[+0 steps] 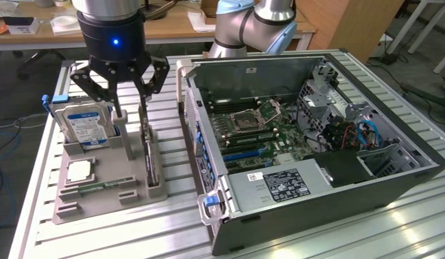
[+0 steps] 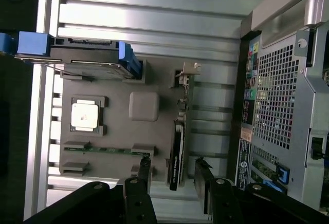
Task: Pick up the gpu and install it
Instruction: 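Pick up the gpu and move the gpu toward the slot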
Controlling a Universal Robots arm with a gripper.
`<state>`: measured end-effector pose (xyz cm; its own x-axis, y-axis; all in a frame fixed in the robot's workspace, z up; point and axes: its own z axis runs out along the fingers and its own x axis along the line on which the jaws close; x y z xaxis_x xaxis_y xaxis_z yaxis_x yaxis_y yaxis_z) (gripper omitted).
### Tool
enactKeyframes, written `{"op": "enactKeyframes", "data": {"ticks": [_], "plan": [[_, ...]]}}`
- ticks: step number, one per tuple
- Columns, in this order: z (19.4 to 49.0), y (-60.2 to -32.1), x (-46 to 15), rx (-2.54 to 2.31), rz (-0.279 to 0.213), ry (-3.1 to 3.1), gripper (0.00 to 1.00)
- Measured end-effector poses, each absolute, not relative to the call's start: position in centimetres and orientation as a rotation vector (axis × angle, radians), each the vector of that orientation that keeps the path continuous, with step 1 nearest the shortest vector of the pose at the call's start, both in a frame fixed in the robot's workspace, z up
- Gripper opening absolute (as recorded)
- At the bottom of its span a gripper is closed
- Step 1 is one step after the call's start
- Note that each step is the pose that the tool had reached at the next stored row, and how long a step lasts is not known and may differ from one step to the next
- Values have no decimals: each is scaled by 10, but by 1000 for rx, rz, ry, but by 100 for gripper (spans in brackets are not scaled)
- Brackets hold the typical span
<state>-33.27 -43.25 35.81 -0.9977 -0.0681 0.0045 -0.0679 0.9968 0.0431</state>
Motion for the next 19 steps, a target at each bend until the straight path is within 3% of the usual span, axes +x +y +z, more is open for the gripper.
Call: {"op": "enactKeyframes", "data": {"ticks": [19], "plan": [[353, -436, -332, 159, -67, -3130, 47]]}}
